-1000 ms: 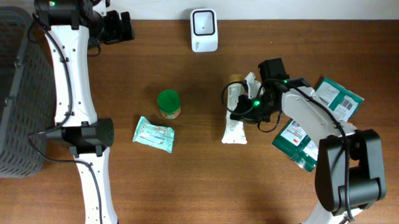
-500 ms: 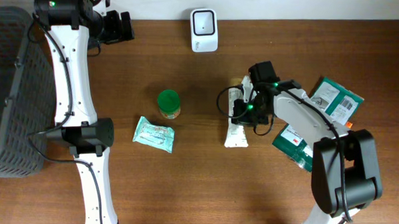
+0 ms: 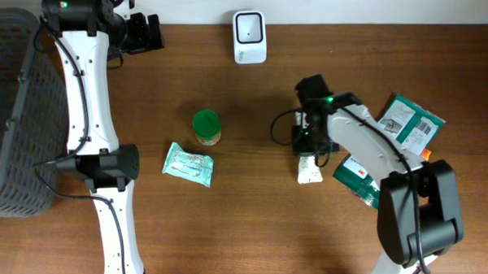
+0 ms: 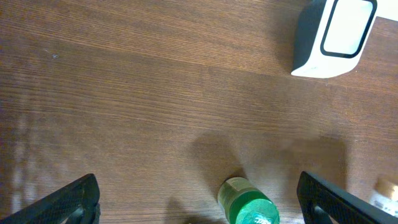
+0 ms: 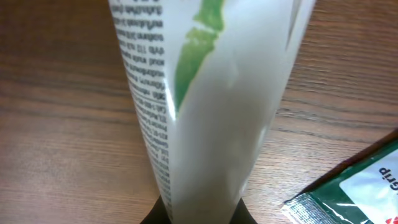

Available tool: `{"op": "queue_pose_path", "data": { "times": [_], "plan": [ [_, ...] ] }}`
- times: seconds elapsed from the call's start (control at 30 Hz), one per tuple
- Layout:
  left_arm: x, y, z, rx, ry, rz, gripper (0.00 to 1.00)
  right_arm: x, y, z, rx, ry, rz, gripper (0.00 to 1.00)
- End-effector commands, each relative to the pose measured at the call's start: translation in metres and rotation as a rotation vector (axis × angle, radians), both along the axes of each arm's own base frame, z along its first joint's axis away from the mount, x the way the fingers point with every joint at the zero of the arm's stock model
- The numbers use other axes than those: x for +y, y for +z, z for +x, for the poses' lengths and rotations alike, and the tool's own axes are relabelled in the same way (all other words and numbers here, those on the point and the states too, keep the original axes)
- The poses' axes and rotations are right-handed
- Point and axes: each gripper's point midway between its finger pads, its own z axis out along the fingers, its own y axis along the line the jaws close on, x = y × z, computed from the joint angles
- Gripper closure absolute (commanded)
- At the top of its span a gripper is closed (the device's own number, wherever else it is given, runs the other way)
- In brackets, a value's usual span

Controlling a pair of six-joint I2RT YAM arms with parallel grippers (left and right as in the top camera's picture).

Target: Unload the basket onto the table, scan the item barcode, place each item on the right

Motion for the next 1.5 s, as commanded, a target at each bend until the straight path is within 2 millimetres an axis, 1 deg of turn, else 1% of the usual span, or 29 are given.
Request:
{"op": "queue_pose_path", "data": {
  "times": [0.0, 0.03, 0.07, 0.1, 0.17, 0.2, 0.27, 0.33, 0.43, 0.5, 0.6, 0.67, 0.77, 0.83, 0.9, 1.03, 1.1, 1.17, 1.23, 1.27, 1.47],
  "plan": [
    [0.003, 0.008, -0.001, -0.022, -0.001, 0.011, 0.01, 0.013, 0.0, 0.002, -0.019, 0.059, -0.046, 0.96],
    [0.003, 0.008, -0.001, -0.023, -0.002, 0.011, 0.01, 0.017, -0.01, -0.001, 0.007, 0.067, -0.05, 0.96],
    [0.003, 0.008, -0.001, -0.023, -0.002, 0.011, 0.01, 0.017, -0.014, -0.002, 0.018, 0.069, -0.055, 0.91],
    [0.003, 0.008, 0.0, -0.023, -0.002, 0.011, 0.01, 0.018, -0.014, -0.002, 0.02, 0.07, -0.05, 0.85],
    [0.003, 0.008, -0.001, -0.023, -0.002, 0.011, 0.01, 0.018, -0.014, -0.002, 0.02, 0.071, -0.043, 0.79],
    [0.003, 0.008, -0.001, -0.023, -0.002, 0.011, 0.01, 0.02, -0.015, -0.001, 0.022, 0.088, -0.037, 0.77],
    [0.003, 0.008, -0.001, -0.023, -0.002, 0.011, 0.01, 0.021, -0.019, -0.002, 0.031, 0.095, -0.036, 0.77],
    [0.003, 0.008, -0.001, -0.023, -0.002, 0.011, 0.01, 0.024, -0.02, -0.003, 0.04, 0.12, -0.019, 0.78],
    [0.003, 0.008, -0.001, -0.023, -0.002, 0.011, 0.01, 0.029, -0.02, -0.003, 0.039, 0.153, 0.007, 0.83],
    [0.003, 0.008, 0.0, -0.023, -0.002, 0.011, 0.01, 0.029, -0.02, -0.004, 0.051, 0.159, 0.026, 0.83],
    [0.003, 0.008, -0.001, -0.023, -0.002, 0.011, 0.01, 0.029, -0.03, -0.01, 0.112, 0.15, 0.081, 0.84],
    [0.003, 0.008, -0.001, -0.023, -0.002, 0.011, 0.01, 0.03, -0.033, -0.013, 0.138, 0.154, 0.122, 0.84],
    [0.003, 0.008, -0.001, -0.023, -0.002, 0.011, 0.01, 0.034, -0.038, -0.015, 0.16, 0.175, 0.157, 0.88],
    [0.003, 0.008, -0.001, -0.023, -0.002, 0.011, 0.01, 0.034, -0.039, -0.016, 0.166, 0.176, 0.156, 0.96],
    [0.003, 0.008, -0.001, -0.023, -0.002, 0.011, 0.01, 0.034, -0.038, -0.017, 0.168, 0.181, 0.158, 0.96],
    [0.003, 0.008, -0.001, -0.022, -0.001, 0.011, 0.01, 0.04, -0.027, -0.014, 0.158, 0.184, 0.19, 0.96],
    [0.003, 0.008, -0.001, -0.023, -0.002, 0.011, 0.01, 0.051, -0.016, -0.014, 0.144, 0.191, 0.256, 0.96],
    [0.003, 0.008, -0.001, -0.023, -0.002, 0.011, 0.01, 0.072, 0.001, -0.013, 0.117, 0.232, 0.384, 0.96],
    [0.003, 0.008, -0.001, -0.022, -0.002, 0.011, 0.01, 0.089, 0.014, -0.011, 0.091, 0.27, 0.49, 0.96],
    [0.003, 0.008, -0.001, -0.023, -0.002, 0.011, 0.01, 0.094, 0.019, -0.01, 0.081, 0.278, 0.523, 0.96],
    [0.003, 0.008, -0.001, -0.023, -0.002, 0.011, 0.01, 0.111, 0.032, -0.011, 0.066, 0.325, 0.64, 0.96]
  ]
}}
